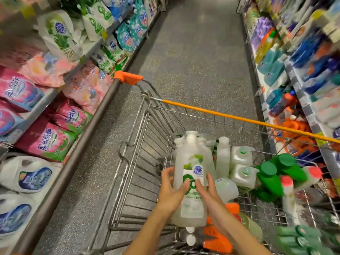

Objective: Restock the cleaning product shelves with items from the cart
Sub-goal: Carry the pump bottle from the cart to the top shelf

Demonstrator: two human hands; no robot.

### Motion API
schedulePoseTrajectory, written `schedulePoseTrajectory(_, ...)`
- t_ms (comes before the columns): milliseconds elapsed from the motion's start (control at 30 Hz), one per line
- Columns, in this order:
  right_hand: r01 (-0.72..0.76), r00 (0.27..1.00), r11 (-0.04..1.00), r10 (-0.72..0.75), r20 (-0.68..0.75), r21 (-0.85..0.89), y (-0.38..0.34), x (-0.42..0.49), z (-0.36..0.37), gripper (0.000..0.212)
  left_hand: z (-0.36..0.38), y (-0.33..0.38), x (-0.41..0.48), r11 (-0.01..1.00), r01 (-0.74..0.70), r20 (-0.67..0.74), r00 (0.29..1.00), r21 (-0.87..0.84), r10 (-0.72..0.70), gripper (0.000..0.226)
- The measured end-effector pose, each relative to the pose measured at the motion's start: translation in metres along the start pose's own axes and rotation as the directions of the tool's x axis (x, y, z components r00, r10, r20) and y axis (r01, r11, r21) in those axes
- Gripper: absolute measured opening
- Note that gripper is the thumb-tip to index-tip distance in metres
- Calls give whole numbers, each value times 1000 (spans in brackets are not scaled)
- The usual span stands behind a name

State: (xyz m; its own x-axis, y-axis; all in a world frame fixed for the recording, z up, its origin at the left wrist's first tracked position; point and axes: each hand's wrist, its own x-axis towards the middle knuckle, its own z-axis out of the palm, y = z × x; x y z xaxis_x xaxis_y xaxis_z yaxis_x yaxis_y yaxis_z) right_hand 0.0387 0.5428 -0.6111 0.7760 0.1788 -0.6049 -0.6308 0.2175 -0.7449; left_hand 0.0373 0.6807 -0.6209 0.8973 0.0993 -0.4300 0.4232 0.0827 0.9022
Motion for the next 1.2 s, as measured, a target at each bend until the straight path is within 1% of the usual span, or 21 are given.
schedulePoseTrajectory(67,89,996,996,-89,18,-8,-19,-18,4,47,2,18,-14,993,-2,34,999,-115,6,69)
schedulePoseTrajectory(133,182,983,983,-182,12,14,-32,-39,5,50,5,37,-34,983,-19,59,998,-182,30,64)
schedulePoseTrajectory(233,275,961,960,-276,19,44,-43,-81,8,55,7,64,-72,976,-77,84,992,-204,96,60)
schedulePoseTrajectory(367,393,920,919,-393,4,21,-47,-154,11,63,12,88,-137,965,-163,127,973,-207,191,53)
schedulePoseTrajectory(500,506,863,862,-506,-5,35,-42,-239,10,59,22,101,-211,945,-284,181,933,-164,311,56)
schedulePoseTrajectory(567,554,832,832,-554,-10,38,-35,-284,6,59,30,104,-249,934,-310,203,917,-176,343,59)
schedulePoseTrajectory(667,613,790,788,-612,-43,60,-16,-348,-6,52,49,100,-306,929,-310,241,904,-201,353,76)
schedulePoseTrajectory(700,622,783,780,-619,-57,69,-9,-367,-11,56,57,98,-326,932,-292,261,903,-214,343,78)
schedulePoseTrajectory(733,629,777,774,-626,-66,75,-3,-387,-17,66,66,97,-345,932,-276,289,896,-233,338,77)
schedulePoseTrajectory(800,630,777,773,-626,-67,78,7,-420,-26,88,80,95,-377,923,-269,331,875,-277,354,64)
schedulePoseTrajectory(833,637,771,767,-633,-75,79,12,-443,-33,89,89,95,-397,917,-271,354,860,-292,367,55)
schedulePoseTrajectory(867,649,760,757,-644,-86,74,17,-464,-40,83,98,96,-415,914,-271,376,847,-301,375,48)
schedulePoseTrajectory(900,667,744,741,-661,-99,71,24,-485,-48,72,107,94,-433,915,-272,403,833,-299,379,43)
schedulePoseTrajectory(967,695,716,716,-678,-167,72,35,-533,-63,51,129,91,-473,919,-256,481,791,-299,377,41)
schedulePoseTrajectory(1000,706,701,705,-681,-211,68,39,-556,-72,45,140,90,-493,922,-244,523,766,-301,374,41)
schedulePoseTrajectory(1033,716,685,696,-685,-248,55,44,-578,-80,44,152,88,-511,921,-238,556,741,-307,377,41)
schedulePoseTrajectory(1100,740,643,673,-703,-303,8,57,-623,-96,46,174,82,-552,917,-238,602,696,-320,391,43)
schedulePoseTrajectory(1200,778,555,624,-736,-386,-72,86,-696,-116,51,202,67,-618,911,-235,680,608,-339,410,46)
